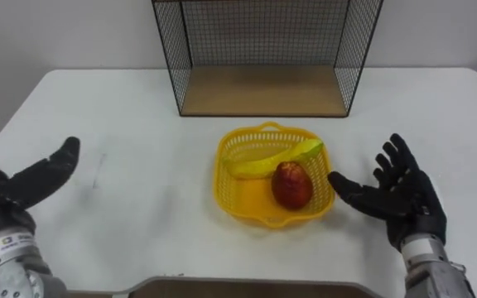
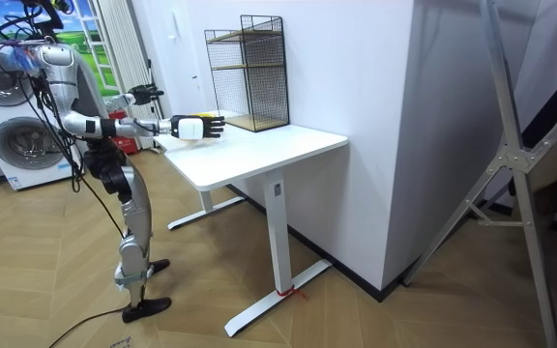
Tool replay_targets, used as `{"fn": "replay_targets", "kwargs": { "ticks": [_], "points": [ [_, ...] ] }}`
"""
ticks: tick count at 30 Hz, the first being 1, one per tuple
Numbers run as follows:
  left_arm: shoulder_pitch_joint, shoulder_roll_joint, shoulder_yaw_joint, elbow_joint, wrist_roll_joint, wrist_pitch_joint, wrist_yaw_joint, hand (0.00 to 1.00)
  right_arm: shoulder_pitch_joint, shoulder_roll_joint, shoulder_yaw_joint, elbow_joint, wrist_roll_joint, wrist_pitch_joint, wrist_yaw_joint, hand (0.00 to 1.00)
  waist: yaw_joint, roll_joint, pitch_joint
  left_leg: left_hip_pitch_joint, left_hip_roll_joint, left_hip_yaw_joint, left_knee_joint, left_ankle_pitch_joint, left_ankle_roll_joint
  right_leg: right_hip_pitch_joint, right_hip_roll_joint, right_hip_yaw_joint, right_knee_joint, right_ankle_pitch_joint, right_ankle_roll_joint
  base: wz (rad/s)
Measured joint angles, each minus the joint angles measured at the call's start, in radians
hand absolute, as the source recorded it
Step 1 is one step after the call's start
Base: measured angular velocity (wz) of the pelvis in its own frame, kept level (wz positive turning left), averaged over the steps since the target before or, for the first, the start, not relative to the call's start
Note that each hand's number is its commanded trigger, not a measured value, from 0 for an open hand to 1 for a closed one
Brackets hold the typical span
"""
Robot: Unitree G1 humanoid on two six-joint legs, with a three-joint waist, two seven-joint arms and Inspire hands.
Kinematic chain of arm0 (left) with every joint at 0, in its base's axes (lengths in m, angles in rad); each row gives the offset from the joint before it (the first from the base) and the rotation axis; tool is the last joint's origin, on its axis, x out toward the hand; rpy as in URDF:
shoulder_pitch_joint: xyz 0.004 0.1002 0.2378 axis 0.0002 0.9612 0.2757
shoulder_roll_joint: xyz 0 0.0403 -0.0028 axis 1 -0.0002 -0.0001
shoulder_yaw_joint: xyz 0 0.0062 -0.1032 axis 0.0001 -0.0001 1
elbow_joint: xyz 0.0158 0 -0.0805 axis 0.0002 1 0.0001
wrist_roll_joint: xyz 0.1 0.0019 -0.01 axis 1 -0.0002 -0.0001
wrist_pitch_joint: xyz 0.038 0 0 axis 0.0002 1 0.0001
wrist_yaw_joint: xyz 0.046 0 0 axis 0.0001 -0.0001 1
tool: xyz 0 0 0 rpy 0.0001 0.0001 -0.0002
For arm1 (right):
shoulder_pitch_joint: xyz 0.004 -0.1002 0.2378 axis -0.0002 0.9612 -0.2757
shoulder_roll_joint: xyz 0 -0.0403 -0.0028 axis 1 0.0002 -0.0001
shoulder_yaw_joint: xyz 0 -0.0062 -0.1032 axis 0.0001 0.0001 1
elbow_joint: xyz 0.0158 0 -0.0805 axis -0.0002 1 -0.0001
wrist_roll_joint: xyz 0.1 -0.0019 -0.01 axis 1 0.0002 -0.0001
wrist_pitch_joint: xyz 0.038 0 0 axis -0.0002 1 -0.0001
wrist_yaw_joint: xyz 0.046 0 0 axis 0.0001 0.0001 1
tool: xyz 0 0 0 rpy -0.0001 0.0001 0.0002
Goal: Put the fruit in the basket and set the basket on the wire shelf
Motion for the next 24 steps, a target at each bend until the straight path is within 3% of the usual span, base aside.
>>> {"fn": "replay_targets", "kwargs": {
  "ticks": [9, 16, 24],
  "points": [
    [-0.002, -0.012, -0.076, 0.089, -0.009, 0.001, -0.194, 0.0, -0.013, 0.024, 0.032, 0.003, 0.091, -0.009, 0.045, 0.0, -0.029, -0.004, 0.0034, -0.015, 0.002, 0.002, 0.006, 0.0, 0.0, -0.013, 0.003, 0.007, 0.001, 0.002, -0.001, -0.01],
    [-0.006, -0.017, -0.129, 0.169, -0.01, 0.014, -0.273, 0.0, -0.019, 0.025, 0.06, 0.042, 0.117, -0.01, 0.068, 0.0, -0.046, -0.01, 0.0099, -0.019, 0.006, 0.016, 0.003, 0.0, 0.0, -0.027, 0.004, 0.017, 0.004, 0.003, -0.001, -0.04],
    [-0.028, -0.017, -0.17, 0.185, -0.01, 0.015, -0.302, 0.0, -0.032, 0.023, 0.103, 0.042, 0.118, -0.01, 0.089, 0.0, -0.044, -0.019, 0.0078, -0.02, 0.013, 0.033, 0.001, 0.0, 0.0, -0.038, 0.008, 0.035, 0.005, 0.005, -0.003, -0.06]
  ]
}}
